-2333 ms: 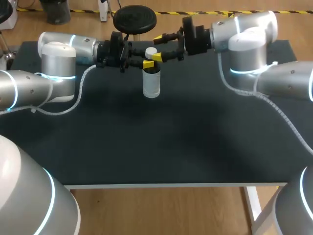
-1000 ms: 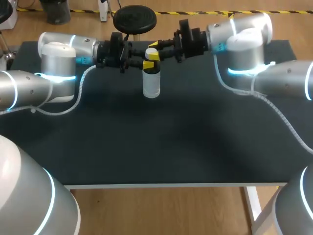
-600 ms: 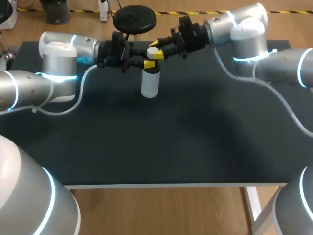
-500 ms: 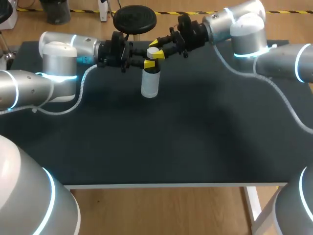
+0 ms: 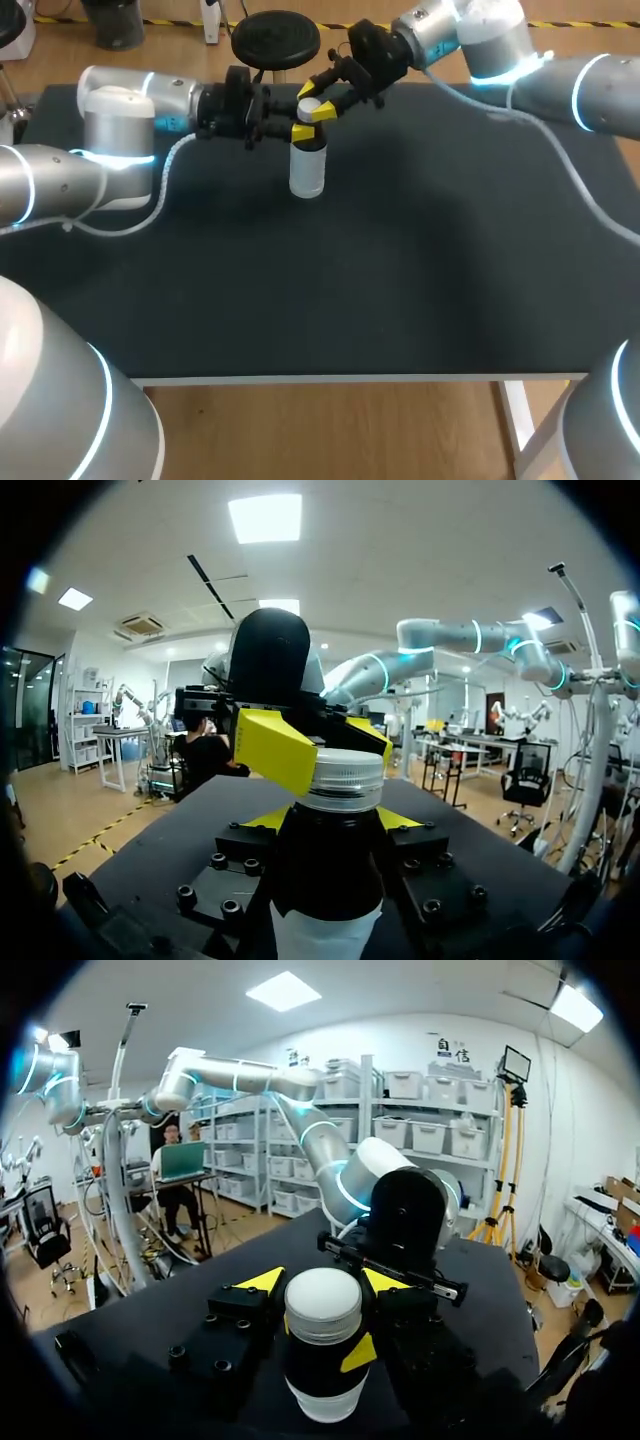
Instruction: Unscrew the bottle cap
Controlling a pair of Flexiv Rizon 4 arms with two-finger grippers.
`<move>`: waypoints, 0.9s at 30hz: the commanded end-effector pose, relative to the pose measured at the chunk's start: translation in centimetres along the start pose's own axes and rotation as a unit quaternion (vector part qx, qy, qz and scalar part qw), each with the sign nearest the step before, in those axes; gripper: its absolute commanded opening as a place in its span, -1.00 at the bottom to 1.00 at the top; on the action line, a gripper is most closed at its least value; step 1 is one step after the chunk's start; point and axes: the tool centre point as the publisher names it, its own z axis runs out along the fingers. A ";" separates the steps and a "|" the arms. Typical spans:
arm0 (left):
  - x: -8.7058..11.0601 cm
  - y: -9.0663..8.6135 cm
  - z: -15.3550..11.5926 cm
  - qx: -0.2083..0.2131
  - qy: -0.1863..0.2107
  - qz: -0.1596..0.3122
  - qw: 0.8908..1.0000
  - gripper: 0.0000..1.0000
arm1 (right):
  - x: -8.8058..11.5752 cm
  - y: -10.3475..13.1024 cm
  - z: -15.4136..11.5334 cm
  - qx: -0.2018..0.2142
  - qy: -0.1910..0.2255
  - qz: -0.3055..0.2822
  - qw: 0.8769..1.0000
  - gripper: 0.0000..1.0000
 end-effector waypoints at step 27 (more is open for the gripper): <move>-0.7 0.4 -0.1 -0.001 0.000 -0.001 1.000 -1.00 | 0.8 2.7 -2.0 0.070 0.231 -0.031 0.970 0.00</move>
